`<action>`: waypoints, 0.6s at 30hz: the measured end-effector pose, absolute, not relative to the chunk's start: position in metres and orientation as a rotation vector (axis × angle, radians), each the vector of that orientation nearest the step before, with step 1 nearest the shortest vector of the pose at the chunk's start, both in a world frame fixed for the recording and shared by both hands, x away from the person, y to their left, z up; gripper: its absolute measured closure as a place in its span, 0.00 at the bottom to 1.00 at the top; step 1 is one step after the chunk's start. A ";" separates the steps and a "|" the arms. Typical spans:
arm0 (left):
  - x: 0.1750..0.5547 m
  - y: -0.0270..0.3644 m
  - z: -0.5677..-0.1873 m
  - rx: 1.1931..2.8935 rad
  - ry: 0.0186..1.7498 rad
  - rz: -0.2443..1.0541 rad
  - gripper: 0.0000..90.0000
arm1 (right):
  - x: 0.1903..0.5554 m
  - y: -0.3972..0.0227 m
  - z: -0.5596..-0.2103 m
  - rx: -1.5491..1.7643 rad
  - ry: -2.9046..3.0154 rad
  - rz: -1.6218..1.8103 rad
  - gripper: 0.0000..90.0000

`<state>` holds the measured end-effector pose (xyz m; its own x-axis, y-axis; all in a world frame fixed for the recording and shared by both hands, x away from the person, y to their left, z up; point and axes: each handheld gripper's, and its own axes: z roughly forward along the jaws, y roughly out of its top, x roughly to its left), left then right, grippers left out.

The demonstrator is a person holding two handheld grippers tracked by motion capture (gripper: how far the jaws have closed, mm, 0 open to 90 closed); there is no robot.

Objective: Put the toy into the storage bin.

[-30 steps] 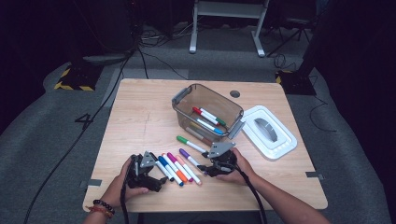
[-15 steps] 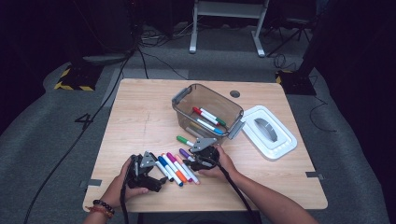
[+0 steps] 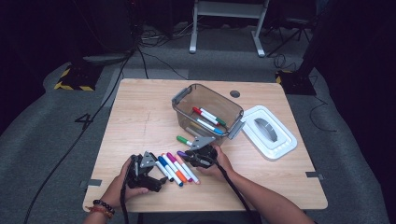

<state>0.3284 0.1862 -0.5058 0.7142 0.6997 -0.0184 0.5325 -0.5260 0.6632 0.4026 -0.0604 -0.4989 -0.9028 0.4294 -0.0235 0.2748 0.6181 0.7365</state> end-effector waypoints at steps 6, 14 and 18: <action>0.328 0.186 -0.506 2.257 0.931 0.331 0.01 | 0.399 -0.071 -0.496 0.551 2.656 1.145 0.83; 0.328 0.186 -0.506 2.259 0.931 0.331 0.01 | 0.387 -0.093 -0.480 0.507 2.649 1.173 0.83; 0.328 0.186 -0.506 2.259 0.932 0.331 0.01 | 0.380 -0.105 -0.472 0.482 2.649 1.201 0.83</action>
<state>0.3282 0.1862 -0.5058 0.7133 0.7006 -0.0174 0.5326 -0.5258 0.6633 0.3795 -0.1054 -0.4718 -0.9284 0.3693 -0.0408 0.2127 0.6182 0.7567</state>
